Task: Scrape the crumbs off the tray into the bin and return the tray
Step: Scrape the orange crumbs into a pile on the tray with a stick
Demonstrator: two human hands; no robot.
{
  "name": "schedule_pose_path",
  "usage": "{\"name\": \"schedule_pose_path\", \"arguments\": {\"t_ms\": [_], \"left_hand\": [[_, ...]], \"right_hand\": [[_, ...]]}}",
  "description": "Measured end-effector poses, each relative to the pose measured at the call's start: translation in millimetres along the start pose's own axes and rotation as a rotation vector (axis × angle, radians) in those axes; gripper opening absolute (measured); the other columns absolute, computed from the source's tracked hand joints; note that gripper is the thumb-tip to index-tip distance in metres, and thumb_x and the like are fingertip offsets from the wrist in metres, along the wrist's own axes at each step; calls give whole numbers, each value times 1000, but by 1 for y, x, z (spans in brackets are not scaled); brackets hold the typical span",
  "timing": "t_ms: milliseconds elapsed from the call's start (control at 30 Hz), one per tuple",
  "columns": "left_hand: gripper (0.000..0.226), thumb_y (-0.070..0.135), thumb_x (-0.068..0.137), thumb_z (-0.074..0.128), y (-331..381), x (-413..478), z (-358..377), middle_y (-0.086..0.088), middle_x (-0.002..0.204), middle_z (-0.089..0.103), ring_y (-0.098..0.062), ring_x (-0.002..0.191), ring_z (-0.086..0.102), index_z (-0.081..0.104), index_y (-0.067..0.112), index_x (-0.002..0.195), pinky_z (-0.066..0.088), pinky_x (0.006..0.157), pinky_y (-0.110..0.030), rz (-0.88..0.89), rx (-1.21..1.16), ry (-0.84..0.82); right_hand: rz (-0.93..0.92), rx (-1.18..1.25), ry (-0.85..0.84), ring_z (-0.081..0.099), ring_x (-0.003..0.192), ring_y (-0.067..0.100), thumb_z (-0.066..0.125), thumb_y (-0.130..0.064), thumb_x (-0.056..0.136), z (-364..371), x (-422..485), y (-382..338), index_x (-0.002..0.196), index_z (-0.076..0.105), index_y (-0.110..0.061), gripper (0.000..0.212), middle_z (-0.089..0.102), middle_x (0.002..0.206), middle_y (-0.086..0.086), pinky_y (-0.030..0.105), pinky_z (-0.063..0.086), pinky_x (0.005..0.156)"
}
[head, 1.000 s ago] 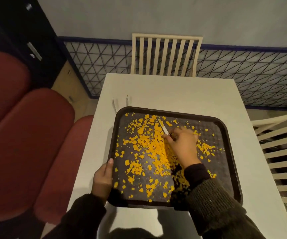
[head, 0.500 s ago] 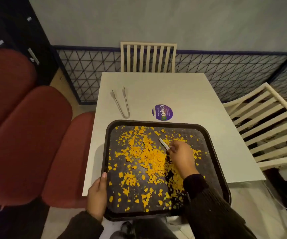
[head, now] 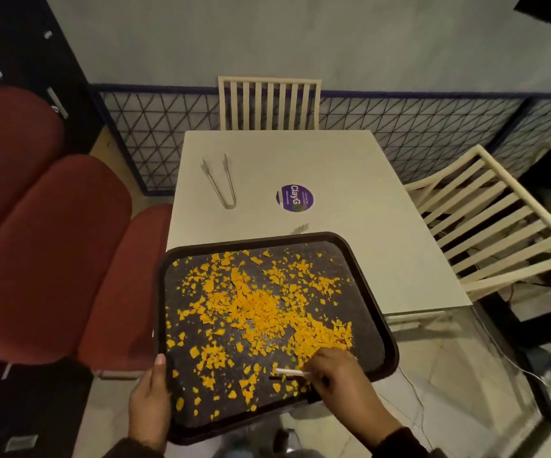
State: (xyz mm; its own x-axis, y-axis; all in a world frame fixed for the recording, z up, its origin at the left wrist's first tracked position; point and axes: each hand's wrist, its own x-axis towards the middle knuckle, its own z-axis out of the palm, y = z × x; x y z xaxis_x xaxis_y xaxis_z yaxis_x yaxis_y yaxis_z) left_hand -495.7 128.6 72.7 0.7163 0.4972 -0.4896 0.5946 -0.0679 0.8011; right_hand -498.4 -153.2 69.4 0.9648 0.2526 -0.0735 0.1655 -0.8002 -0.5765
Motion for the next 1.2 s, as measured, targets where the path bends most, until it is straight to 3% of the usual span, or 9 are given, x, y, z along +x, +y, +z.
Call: {"name": "schedule_pose_path", "arguments": {"t_ms": [133, 300, 400, 533, 633, 800, 967, 1067, 1200], "left_hand": [[49, 37, 96, 37, -10, -21, 5, -22, 125, 58, -34, 117, 52, 60, 0, 118, 37, 96, -38, 1, -5, 53], [45, 34, 97, 37, -21, -48, 12, -17, 111, 59, -24, 98, 50, 61, 0, 116, 35, 87, -32, -8, -19, 80], [45, 33, 97, 37, -27, -60, 19, -15, 112, 58, -23, 100, 50, 60, 0, 118, 35, 91, -32, -12, -35, 82], [44, 31, 97, 38, -28, -62, 30, -16, 112, 59, -29, 106, 53, 60, -2, 116, 36, 92, -33, -31, -48, 95], [42, 32, 97, 37, -23, -55, 43, -12, 103, 58, -28, 103, 54, 61, 0, 111, 37, 89, -32, -44, -68, 78], [45, 34, 97, 39, -9, -28, 69, -16, 108, 60, -24, 95, 52, 61, -1, 113, 40, 92, -35, -76, -81, 40], [47, 30, 98, 35, 8, -10, 95, -23, 118, 60, -35, 108, 55, 60, -7, 114, 37, 90, -32, -10, -4, 3], [50, 33, 98, 32, 14, 0, 105, -24, 122, 59, -38, 116, 52, 59, -5, 117, 37, 98, -37, 27, 72, -2], [49, 32, 98, 31, 14, 8, 112, -25, 122, 60, -38, 116, 52, 59, -4, 117, 37, 97, -36, 60, 140, -16]], "right_hand": [[-72, -40, -30, 55, 70, 15, 65, -16, 74, 13, -18, 14, 71, 56, -25, 13, 60, 70, -5, 27, 34, 59], [19, -101, -8, 57, 72, 16, 65, -17, 80, 9, -26, 39, 69, 62, -23, 13, 60, 71, -7, 27, 30, 62], [139, -89, 42, 57, 74, 17, 66, -12, 80, 2, -18, 62, 73, 66, -20, 11, 58, 73, -8, 31, 36, 70], [273, -81, 105, 59, 68, 25, 67, -5, 76, -12, -5, 81, 74, 66, -14, 9, 62, 74, 3, 36, 46, 67], [195, -58, 64, 55, 67, 19, 70, -8, 76, -18, -3, 77, 72, 64, -16, 10, 59, 71, -2, 34, 46, 67], [51, -87, -140, 53, 85, 15, 59, -19, 83, 2, -9, 63, 81, 66, -23, 9, 61, 84, -5, 31, 27, 74], [236, -57, -106, 53, 86, 17, 55, -19, 85, 3, 11, 81, 80, 64, -21, 11, 60, 85, -3, 33, 28, 75], [366, -33, -66, 53, 84, 18, 54, -13, 85, 0, 25, 96, 75, 60, -18, 12, 59, 82, -2, 35, 32, 79], [503, -2, 25, 56, 77, 20, 55, -5, 81, -7, 40, 122, 60, 46, -31, 35, 63, 77, -3, 39, 43, 82]]}}
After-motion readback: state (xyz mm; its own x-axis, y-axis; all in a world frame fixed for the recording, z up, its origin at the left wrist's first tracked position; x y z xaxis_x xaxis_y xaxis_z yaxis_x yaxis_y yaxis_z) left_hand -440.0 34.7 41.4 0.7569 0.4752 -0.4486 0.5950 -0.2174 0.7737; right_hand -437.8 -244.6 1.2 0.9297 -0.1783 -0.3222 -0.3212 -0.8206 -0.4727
